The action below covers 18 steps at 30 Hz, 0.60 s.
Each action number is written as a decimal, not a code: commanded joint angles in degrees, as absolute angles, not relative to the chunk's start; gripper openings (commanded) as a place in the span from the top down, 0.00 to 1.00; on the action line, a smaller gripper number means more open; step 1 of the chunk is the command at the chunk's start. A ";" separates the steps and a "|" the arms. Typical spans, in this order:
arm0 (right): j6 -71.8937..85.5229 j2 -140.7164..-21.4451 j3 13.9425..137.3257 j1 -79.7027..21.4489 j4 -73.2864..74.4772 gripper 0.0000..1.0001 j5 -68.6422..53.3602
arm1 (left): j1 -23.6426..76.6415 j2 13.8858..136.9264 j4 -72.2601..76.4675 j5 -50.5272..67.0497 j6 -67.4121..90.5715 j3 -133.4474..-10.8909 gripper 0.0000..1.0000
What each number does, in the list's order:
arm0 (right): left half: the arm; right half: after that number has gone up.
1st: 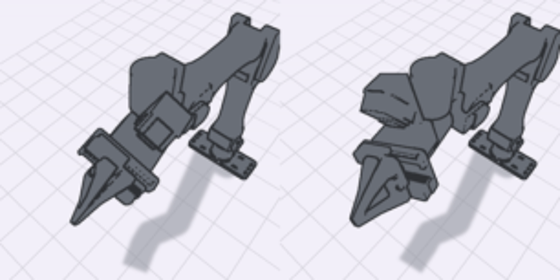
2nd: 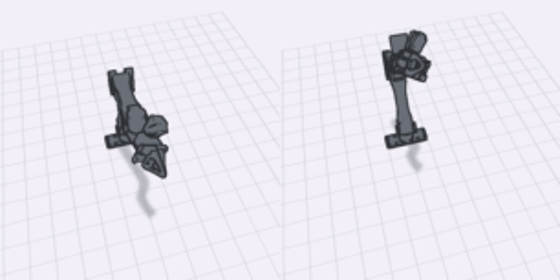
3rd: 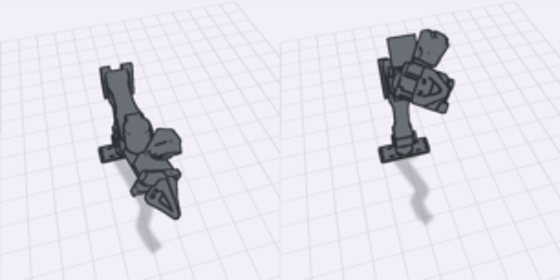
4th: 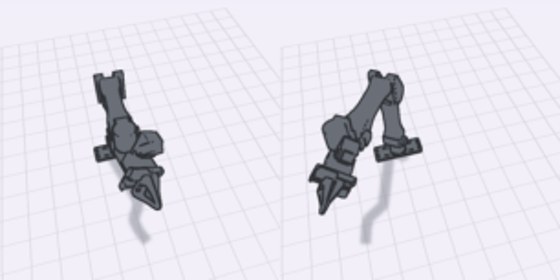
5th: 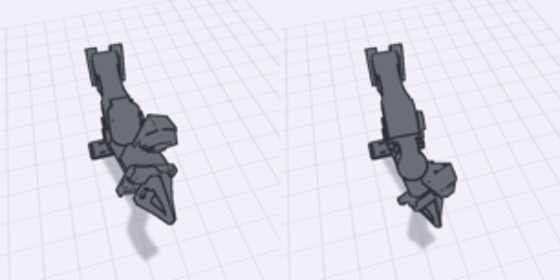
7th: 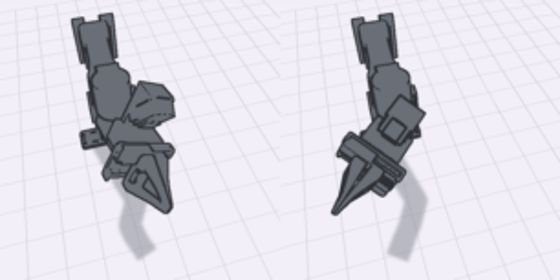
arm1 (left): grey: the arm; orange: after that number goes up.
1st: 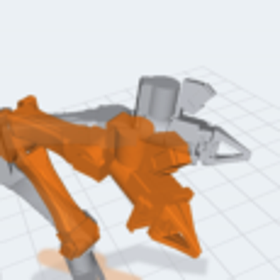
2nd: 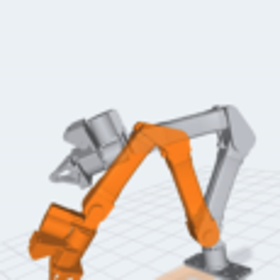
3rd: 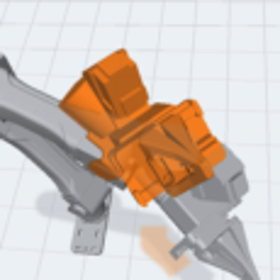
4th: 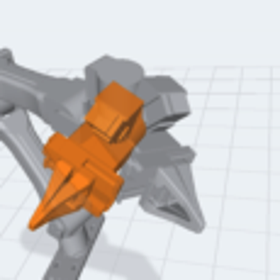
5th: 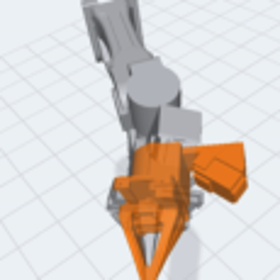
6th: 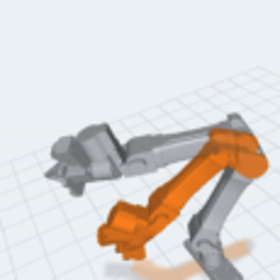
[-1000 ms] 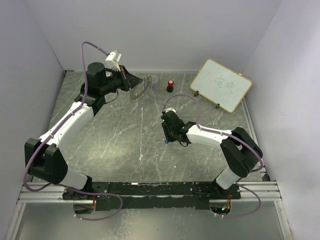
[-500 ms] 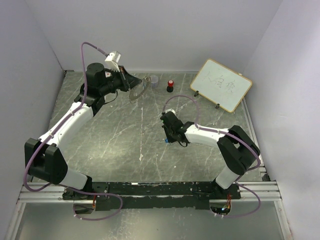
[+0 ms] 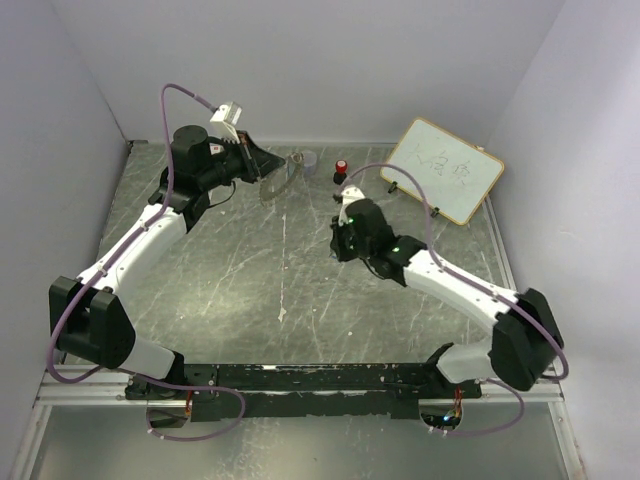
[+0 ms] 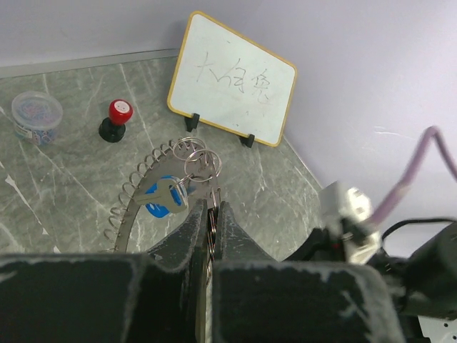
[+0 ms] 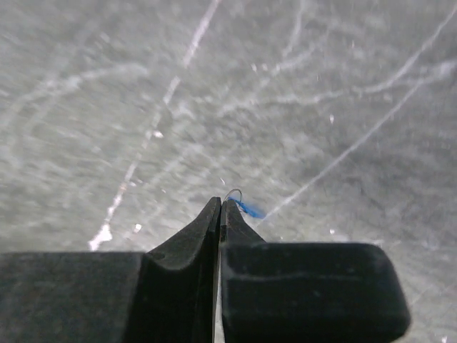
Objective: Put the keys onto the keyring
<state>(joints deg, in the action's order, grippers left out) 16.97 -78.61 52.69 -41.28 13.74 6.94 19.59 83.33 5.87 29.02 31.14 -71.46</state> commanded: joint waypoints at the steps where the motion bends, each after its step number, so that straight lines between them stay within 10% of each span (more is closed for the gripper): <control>1: 14.05 -72.31 53.77 -36.74 8.48 1.00 -6.45 | 19.03 80.86 9.61 32.50 31.03 -72.11 0.93; 18: 8.36 -76.57 67.39 -19.91 -0.85 1.00 -47.46 | 19.39 81.19 5.06 46.75 23.82 -76.27 0.93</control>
